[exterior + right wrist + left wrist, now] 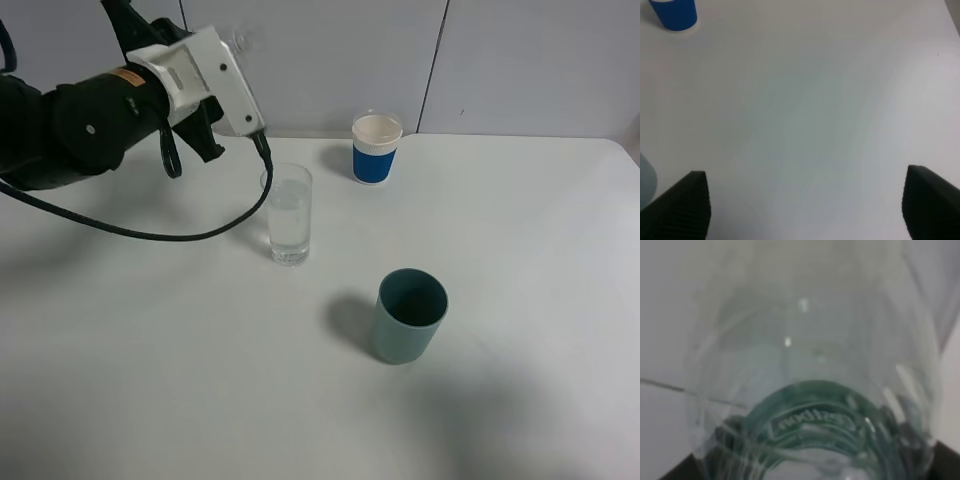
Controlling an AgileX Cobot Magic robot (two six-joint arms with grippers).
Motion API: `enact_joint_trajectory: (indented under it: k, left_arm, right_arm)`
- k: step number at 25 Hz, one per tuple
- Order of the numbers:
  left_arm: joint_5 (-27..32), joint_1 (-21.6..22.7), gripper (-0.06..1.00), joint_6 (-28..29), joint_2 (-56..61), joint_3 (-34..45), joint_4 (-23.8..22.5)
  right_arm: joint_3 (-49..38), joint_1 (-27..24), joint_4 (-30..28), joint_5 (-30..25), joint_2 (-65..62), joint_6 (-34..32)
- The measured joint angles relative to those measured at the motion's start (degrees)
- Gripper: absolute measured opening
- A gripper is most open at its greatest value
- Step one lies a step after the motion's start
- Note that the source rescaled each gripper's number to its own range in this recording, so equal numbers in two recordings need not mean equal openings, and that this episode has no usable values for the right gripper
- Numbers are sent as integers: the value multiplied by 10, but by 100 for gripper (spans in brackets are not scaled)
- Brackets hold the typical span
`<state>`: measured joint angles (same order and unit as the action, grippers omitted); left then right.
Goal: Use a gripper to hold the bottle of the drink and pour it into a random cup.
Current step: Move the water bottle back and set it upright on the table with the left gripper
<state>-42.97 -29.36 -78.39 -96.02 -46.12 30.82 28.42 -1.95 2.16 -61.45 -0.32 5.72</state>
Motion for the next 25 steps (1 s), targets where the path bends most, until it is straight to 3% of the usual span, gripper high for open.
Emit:
enact_joint_trajectory:
  k: [3, 7, 13, 16, 19, 25]
  left_arm:
    - [35, 33, 5, 152, 21, 0, -79]
    - [86, 82, 5, 396, 44, 0, -196]
    - [148, 165, 5, 798, 48, 0, -441]
    - [150, 199, 5, 960, 48, 0, -552]
    - [148, 224, 5, 1028, 48, 0, -612]
    - [127, 255, 5, 1046, 35, 0, -679]
  right_arm:
    - [0, 0, 0, 0, 0, 0]
    - [0, 0, 0, 0, 0, 0]
    - [0, 0, 0, 0, 0, 0]
    - [0, 0, 0, 0, 0, 0]
    - [0, 0, 0, 0, 0, 0]
    - [0, 0, 0, 0, 0, 0]
